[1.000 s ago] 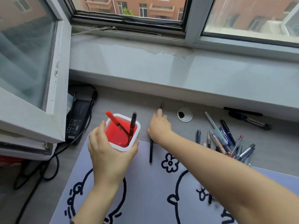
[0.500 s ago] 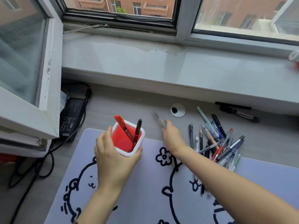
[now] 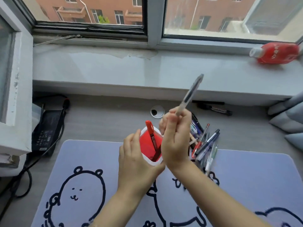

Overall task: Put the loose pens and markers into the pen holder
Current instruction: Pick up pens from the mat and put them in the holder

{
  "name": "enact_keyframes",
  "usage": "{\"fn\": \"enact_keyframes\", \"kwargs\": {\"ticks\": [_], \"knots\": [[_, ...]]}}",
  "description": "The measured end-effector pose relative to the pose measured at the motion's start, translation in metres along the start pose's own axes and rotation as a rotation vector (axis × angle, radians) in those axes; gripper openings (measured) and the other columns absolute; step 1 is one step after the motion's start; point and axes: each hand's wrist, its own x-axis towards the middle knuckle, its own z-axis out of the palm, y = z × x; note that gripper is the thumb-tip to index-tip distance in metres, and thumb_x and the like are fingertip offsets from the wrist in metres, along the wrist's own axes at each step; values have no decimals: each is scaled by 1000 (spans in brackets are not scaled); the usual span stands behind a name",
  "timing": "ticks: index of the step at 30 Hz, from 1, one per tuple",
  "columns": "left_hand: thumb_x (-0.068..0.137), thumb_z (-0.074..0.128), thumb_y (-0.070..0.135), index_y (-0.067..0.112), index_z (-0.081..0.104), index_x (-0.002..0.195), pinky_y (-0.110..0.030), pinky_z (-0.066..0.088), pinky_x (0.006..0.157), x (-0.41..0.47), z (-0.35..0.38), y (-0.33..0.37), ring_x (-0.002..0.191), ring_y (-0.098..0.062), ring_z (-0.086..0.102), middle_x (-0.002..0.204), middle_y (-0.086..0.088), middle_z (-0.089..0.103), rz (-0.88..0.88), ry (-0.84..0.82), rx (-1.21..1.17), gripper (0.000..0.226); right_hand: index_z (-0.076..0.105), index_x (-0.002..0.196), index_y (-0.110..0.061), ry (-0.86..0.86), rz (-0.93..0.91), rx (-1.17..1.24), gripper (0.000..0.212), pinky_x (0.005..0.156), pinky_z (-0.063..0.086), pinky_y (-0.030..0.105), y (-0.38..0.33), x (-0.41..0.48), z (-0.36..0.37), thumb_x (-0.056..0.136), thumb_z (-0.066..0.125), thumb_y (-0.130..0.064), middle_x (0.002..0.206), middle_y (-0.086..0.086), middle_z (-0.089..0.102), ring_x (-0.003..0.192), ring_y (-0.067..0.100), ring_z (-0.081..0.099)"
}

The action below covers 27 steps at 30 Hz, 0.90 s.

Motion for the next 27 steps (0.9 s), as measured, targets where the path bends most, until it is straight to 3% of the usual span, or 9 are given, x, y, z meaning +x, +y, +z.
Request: {"fn": "enact_keyframes", "kwargs": {"ticks": [4, 7, 9, 12, 15, 19, 24, 27], "knots": [[58, 71, 52, 15, 33, 134, -25, 27, 94, 5, 6, 11, 115, -18, 38, 129, -4, 43, 20, 28, 12, 93, 47, 91, -34, -77, 144, -168, 8, 75, 51, 31, 1, -21, -24, 89, 43, -28, 83, 3, 59, 83, 16, 61], [57, 78, 50, 15, 33, 134, -24, 28, 91, 2, 8, 13, 111, -10, 35, 128, -3, 43, 40, 32, -3, 96, 40, 116, -37, -34, 70, -120, 52, 85, 48, 18, -5, -22, -36, 83, 44, 3, 94, -4, 56, 96, 9, 60], [55, 80, 49, 16, 33, 134, -24, 30, 89, -1, 8, 16, 109, -5, 30, 128, 0, 42, 32, 19, -25, 98, 28, 128, -45, -10, -11, -97, 75, 87, 48, 19, -2, -22, -39, 81, 41, 11, 97, -8, 52, 94, 11, 61], [51, 67, 63, 19, 33, 134, -24, 30, 90, -4, 11, 15, 108, -2, 30, 121, 11, 37, 11, 13, -33, 100, 23, 131, -55, 0, -59, -89, 79, 85, 48, 21, 6, -24, -37, 85, 38, 8, 95, -24, 47, 86, 7, 59], [52, 77, 51, 19, 34, 133, -24, 29, 90, -7, 12, 9, 111, -10, 36, 121, 11, 37, -49, 24, -25, 98, 24, 131, -54, 33, -61, -33, 83, 86, 49, 24, -2, -20, -36, 84, 36, 13, 90, -27, 48, 81, 4, 57], [54, 83, 40, 18, 33, 133, -26, 30, 89, -10, 11, 2, 114, -16, 38, 126, 1, 42, -67, 45, 54, 96, 29, 128, -44, 91, -97, 98, 81, 94, 49, 36, -17, -6, -40, 79, 37, 21, 85, -13, 44, 79, 5, 55], [51, 78, 52, 21, 33, 133, -24, 29, 90, -15, 12, 12, 107, -4, 32, 119, 12, 36, -38, 6, -15, 99, 24, 126, -59, 44, 24, 88, 86, 89, 48, 27, -4, -22, -32, 80, 44, 12, 87, -23, 48, 87, 6, 57], [52, 77, 54, 21, 33, 133, -25, 33, 89, -14, 13, 15, 108, -4, 32, 118, 15, 33, -50, 16, -33, 98, 27, 131, -45, 20, -21, 12, 72, 97, 44, 24, -1, -34, -42, 82, 47, 3, 103, -4, 50, 106, 11, 57]]}}
